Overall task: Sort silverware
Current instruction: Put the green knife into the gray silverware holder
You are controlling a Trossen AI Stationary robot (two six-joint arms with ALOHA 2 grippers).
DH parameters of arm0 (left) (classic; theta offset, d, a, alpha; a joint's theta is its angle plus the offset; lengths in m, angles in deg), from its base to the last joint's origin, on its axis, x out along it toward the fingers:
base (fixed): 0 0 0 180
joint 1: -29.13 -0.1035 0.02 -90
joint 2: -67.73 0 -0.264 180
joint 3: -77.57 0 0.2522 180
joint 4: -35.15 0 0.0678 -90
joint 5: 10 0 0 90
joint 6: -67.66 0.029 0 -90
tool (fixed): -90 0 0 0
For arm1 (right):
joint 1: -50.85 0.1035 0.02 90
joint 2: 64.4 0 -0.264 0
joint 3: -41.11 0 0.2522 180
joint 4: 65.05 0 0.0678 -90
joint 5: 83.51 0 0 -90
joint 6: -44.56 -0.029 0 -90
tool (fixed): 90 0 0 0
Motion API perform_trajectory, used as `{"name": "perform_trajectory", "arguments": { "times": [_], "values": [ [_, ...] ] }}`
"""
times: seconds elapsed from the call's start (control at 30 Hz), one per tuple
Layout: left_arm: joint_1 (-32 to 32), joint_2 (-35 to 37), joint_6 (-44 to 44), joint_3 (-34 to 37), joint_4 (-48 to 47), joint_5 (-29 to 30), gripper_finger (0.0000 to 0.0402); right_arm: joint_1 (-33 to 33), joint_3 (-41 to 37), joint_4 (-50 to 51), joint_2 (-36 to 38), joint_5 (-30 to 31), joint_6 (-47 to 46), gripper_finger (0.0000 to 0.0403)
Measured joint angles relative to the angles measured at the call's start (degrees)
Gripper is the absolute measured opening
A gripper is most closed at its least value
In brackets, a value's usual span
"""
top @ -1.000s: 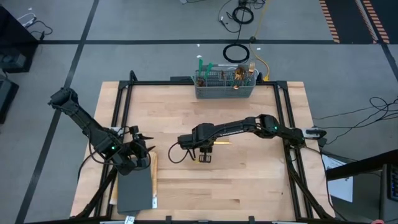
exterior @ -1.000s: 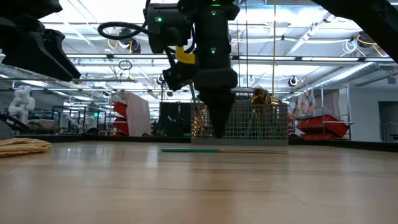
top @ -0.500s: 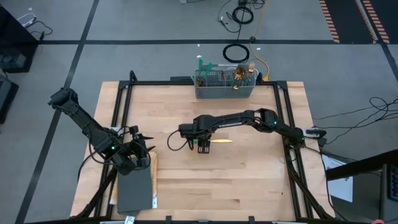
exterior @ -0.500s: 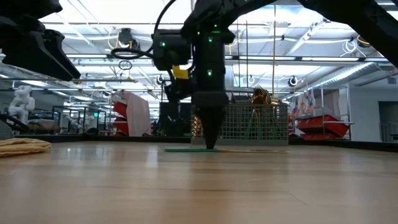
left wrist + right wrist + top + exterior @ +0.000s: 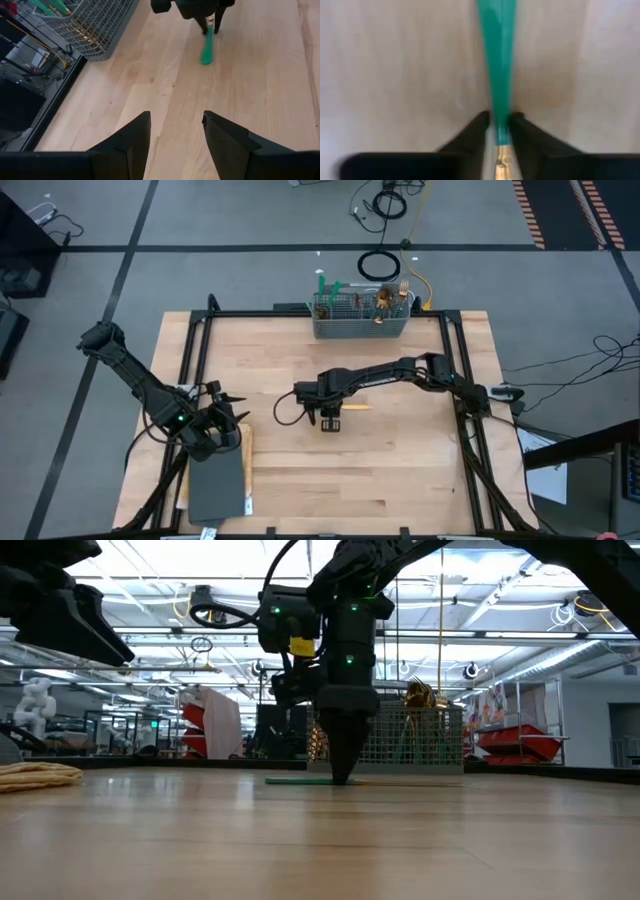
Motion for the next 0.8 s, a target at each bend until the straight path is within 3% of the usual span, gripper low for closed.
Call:
{"name": "perform_trajectory", "arguments": {
  "times": [0.1, 0.47, 0.8],
  "values": [
    [0.0, -0.01, -1.02, 0.0, -0.01, 0.05, 0.019, -0.55, -0.25, -0.66, 0.04, -2.22, 0.27, 0.0019],
    [0.0, 0.0, -1.42, 0.0, -0.03, 0.04, 0.019, 0.06, 2.95, 1.8, 0.35, -1.04, -0.82, 0.0002],
    [0.0, -0.01, -1.36, 0.01, -0.12, 0.04, 0.019, 0.54, 2.68, 0.7, 5.44, 2.39, -4.79, 0.0]
  ]
}}
